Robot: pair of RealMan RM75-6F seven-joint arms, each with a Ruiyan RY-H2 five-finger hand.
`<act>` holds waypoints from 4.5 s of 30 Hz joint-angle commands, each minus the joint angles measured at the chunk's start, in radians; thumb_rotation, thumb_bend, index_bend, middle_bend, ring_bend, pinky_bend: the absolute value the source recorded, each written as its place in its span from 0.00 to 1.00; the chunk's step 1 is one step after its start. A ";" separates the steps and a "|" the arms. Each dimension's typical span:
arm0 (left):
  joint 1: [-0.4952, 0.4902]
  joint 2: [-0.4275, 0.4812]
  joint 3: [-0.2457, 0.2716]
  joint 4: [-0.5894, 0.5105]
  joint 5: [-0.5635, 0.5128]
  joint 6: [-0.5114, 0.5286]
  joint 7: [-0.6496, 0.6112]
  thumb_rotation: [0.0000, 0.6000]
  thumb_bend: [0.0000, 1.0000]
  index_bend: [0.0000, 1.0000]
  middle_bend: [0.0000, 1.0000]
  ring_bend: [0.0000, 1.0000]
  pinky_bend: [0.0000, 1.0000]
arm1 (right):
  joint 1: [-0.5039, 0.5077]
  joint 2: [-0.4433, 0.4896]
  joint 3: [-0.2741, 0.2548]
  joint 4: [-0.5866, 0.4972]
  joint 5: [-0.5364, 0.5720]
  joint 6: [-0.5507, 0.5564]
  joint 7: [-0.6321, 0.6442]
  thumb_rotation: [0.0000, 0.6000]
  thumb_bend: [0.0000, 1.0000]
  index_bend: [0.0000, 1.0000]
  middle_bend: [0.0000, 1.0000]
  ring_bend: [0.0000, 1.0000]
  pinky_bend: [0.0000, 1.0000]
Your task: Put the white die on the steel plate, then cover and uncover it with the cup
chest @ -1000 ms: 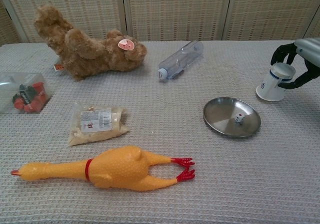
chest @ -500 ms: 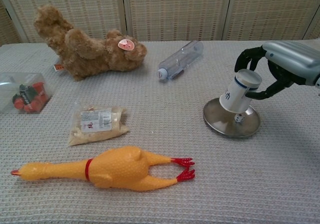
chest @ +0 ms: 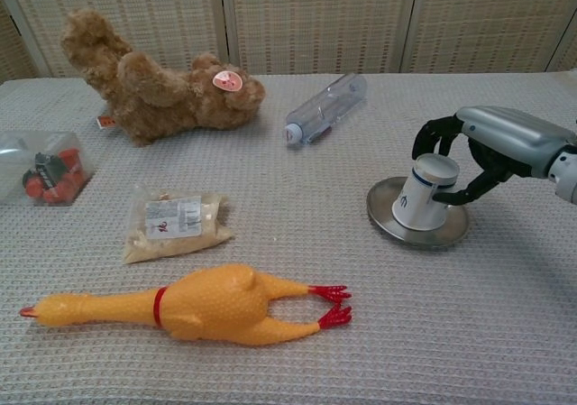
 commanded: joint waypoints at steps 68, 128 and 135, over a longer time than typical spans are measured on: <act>-0.003 0.000 0.005 -0.003 0.003 -0.008 0.008 1.00 0.40 0.20 0.18 0.17 0.31 | 0.025 -0.040 -0.032 0.067 -0.056 -0.007 0.270 1.00 0.13 0.46 0.43 0.37 0.72; -0.004 0.003 0.009 -0.016 0.000 -0.015 0.026 1.00 0.40 0.20 0.18 0.17 0.31 | -0.185 0.101 -0.025 -0.022 0.057 0.148 -0.029 1.00 0.14 0.46 0.43 0.37 0.72; -0.005 0.002 0.011 -0.015 -0.002 -0.019 0.029 1.00 0.40 0.20 0.18 0.17 0.31 | -0.202 0.114 -0.043 0.010 0.042 0.129 0.030 1.00 0.13 0.21 0.34 0.26 0.64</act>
